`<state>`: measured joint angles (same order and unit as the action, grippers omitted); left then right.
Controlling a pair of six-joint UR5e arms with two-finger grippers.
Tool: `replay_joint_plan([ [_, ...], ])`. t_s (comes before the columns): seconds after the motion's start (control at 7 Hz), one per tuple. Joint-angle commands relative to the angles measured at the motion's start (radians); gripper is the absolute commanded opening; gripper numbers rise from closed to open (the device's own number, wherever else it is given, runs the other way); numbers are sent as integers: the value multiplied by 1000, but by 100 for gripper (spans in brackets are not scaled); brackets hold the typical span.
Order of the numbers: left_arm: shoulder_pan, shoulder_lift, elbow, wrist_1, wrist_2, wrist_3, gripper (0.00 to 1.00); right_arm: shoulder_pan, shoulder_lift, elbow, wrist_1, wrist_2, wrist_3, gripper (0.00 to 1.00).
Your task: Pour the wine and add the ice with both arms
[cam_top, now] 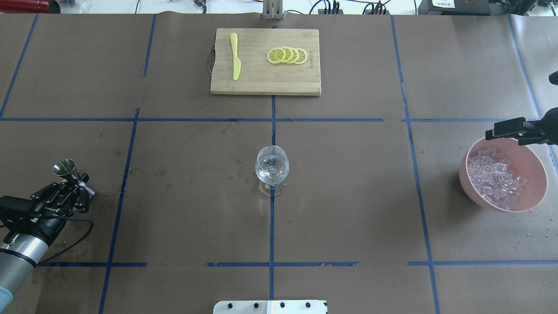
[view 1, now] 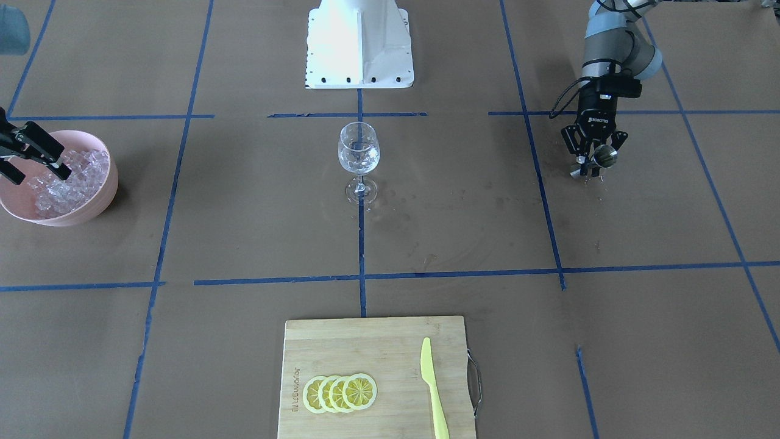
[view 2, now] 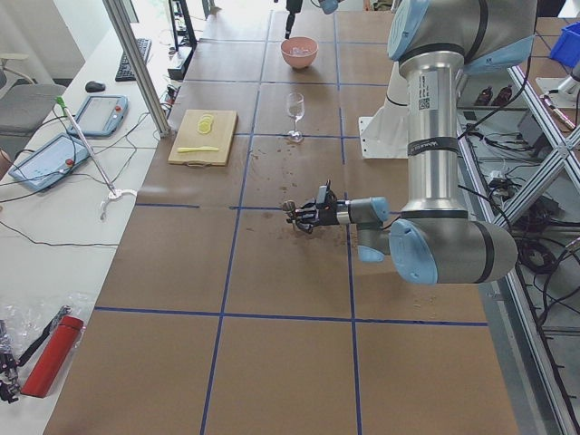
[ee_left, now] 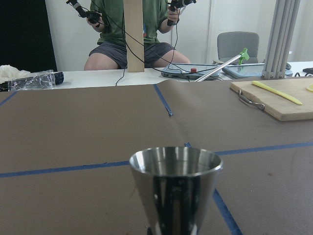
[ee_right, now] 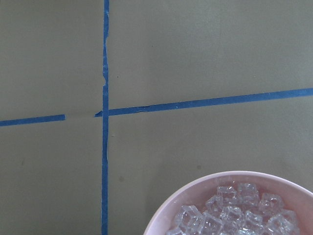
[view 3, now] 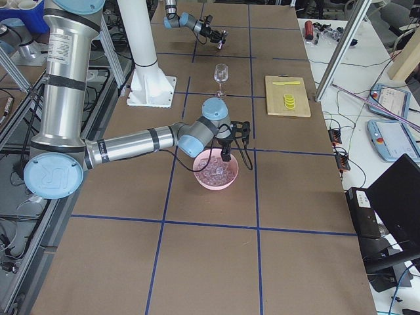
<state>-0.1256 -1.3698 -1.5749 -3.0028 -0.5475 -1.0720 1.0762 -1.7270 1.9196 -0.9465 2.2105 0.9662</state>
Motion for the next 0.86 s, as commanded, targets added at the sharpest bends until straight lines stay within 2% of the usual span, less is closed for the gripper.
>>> replay_joint_plan([
  [0.0, 3, 0, 1, -1, 1, 0, 6, 2, 1, 2, 0, 0, 0, 100],
  [0.29, 3, 0, -2, -4, 9, 0, 11, 5, 1, 2, 0, 2, 2, 100],
  [0.71, 4, 0, -1, -22, 9, 0, 29, 5, 0, 15, -2, 2, 8, 100],
])
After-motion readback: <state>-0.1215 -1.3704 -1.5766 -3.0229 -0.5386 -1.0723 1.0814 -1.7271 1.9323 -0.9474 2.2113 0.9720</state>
